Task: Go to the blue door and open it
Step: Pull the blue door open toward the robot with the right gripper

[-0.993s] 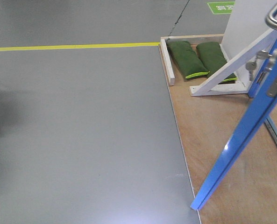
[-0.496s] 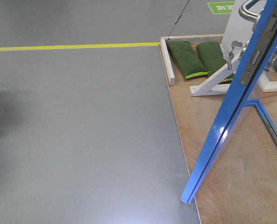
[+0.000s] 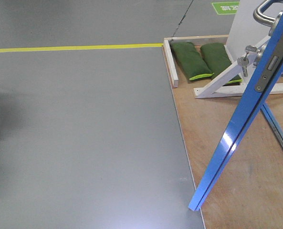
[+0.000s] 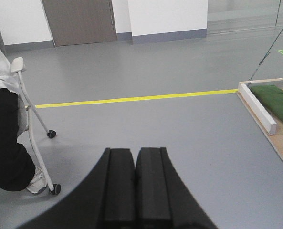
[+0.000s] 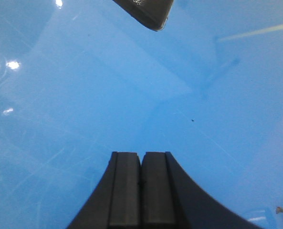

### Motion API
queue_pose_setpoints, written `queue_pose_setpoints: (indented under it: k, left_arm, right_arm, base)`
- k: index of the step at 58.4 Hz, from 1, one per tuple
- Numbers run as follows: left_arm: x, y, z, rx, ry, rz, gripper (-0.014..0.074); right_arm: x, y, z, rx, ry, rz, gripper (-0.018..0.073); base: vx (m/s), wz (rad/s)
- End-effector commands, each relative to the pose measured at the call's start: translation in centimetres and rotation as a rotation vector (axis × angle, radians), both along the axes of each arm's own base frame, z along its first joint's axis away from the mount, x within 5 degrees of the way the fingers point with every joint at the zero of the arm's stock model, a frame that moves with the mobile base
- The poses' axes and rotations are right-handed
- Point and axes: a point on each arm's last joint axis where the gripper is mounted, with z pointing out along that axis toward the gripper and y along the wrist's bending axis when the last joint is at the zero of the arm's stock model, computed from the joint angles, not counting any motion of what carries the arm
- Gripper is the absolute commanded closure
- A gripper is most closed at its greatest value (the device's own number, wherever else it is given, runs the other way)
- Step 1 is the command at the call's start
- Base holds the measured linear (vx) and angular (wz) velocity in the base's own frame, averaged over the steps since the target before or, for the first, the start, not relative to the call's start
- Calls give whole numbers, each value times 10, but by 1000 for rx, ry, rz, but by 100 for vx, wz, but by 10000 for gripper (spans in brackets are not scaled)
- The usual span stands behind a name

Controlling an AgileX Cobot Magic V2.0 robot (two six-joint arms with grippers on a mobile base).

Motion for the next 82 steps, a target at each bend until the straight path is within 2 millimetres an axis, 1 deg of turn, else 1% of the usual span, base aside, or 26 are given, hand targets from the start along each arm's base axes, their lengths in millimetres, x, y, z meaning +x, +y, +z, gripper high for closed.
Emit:
queue_pose_setpoints:
  k: [1, 13, 16, 24, 82]
  left_arm:
    - [1, -1, 7, 0, -97, -9, 526]
    - [1, -1, 7, 0, -97, -9, 526]
    - [1, -1, 7, 0, -97, -9, 526]
    - [1, -1, 7, 0, -97, -9, 526]
    - [1, -1, 7, 0, -97, -9, 526]
  right_arm:
    - [-2, 15, 12, -79, -4, 60, 557]
    - [5, 41, 9, -73, 1, 141, 557]
    - [5, 44, 9, -70, 1, 153, 557]
    - [5, 46, 6, -66, 23, 172, 557]
    - [5, 45, 6, -66, 23, 171, 557]
  base:
    - [0, 0]
    - [0, 0]
    - [0, 0]
    - [0, 0]
    - [0, 0]
